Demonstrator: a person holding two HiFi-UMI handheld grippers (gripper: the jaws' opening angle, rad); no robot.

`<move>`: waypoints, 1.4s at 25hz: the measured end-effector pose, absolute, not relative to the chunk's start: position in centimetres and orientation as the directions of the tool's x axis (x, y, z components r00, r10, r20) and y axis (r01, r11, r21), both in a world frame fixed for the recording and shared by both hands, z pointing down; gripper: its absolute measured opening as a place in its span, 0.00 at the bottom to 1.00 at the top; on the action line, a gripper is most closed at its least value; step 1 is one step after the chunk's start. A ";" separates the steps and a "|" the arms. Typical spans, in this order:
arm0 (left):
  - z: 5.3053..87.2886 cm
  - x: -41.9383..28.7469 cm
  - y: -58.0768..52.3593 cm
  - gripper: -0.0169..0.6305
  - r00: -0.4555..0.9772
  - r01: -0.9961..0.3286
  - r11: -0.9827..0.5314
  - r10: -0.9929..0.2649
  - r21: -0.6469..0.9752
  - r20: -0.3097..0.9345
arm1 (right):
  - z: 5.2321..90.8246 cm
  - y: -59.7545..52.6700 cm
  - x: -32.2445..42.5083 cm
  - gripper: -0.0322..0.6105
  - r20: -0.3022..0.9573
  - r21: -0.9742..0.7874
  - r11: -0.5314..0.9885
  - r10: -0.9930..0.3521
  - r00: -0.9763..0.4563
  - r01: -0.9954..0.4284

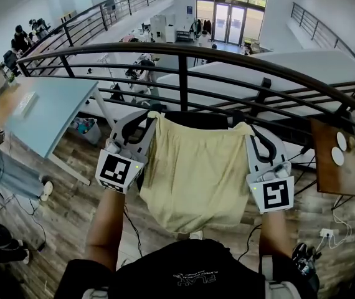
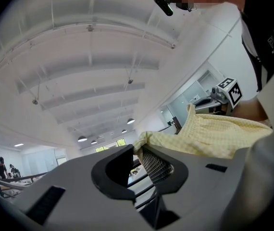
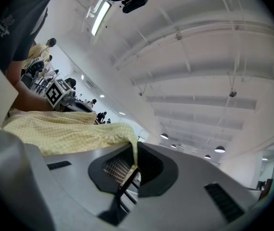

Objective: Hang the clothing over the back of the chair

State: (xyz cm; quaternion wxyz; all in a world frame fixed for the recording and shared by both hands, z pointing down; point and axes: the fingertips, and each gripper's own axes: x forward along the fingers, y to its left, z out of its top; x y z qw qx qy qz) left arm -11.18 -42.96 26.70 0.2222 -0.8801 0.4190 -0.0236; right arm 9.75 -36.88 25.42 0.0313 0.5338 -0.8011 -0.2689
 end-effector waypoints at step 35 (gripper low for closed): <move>35.0 -9.5 -50.2 0.13 0.664 -0.626 -0.645 -0.735 -0.439 0.134 | 35.7 -45.0 11.8 0.09 0.130 0.407 0.530 -0.840 -0.528 -0.744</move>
